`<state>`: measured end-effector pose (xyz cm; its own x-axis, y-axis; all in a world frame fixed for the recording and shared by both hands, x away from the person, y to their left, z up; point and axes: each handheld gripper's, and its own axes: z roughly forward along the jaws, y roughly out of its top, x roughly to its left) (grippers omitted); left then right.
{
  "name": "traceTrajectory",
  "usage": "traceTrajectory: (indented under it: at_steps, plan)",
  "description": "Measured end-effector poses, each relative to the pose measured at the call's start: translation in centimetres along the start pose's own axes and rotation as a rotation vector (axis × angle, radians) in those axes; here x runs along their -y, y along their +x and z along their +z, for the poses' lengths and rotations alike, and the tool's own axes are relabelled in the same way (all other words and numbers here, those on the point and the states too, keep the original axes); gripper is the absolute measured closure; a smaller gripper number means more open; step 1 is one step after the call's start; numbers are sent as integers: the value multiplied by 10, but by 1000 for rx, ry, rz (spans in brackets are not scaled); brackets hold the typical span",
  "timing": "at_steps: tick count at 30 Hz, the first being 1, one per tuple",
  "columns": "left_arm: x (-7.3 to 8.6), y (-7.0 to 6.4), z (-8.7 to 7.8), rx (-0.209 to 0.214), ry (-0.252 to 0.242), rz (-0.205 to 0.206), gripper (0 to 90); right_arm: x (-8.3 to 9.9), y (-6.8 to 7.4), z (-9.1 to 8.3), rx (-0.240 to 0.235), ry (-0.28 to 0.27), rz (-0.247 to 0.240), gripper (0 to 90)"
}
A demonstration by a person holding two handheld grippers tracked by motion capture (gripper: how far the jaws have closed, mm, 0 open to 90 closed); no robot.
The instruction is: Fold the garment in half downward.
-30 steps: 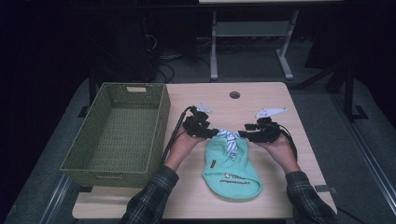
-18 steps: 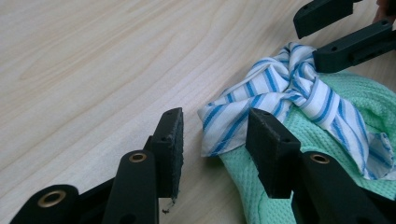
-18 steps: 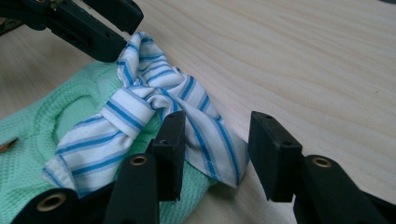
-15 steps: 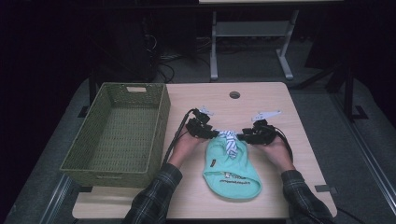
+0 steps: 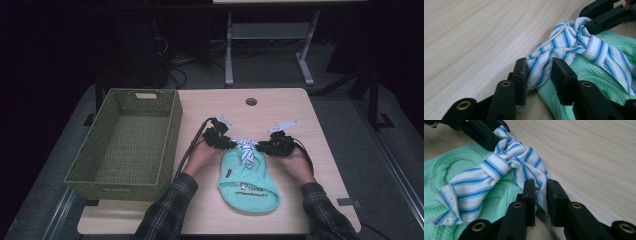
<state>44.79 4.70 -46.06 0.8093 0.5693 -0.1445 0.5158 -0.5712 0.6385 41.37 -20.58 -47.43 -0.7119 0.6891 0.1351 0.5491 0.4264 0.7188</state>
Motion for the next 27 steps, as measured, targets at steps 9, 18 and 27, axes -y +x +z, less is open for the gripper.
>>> traceTrajectory:
  at_steps: [9, 18, 27]
  plan:
    - [-1, -4, -5, -14, 21, 32, 846, -2, 1, 0, -2, 14, -11, 840]
    - [-7, -8, -27, -56, -35, 57, 848, -16, 4, -10, 11, -2, -39, 852]
    - [-19, -20, -61, -118, -139, 98, 849, -40, 12, -38, 38, -94, -82, 853]
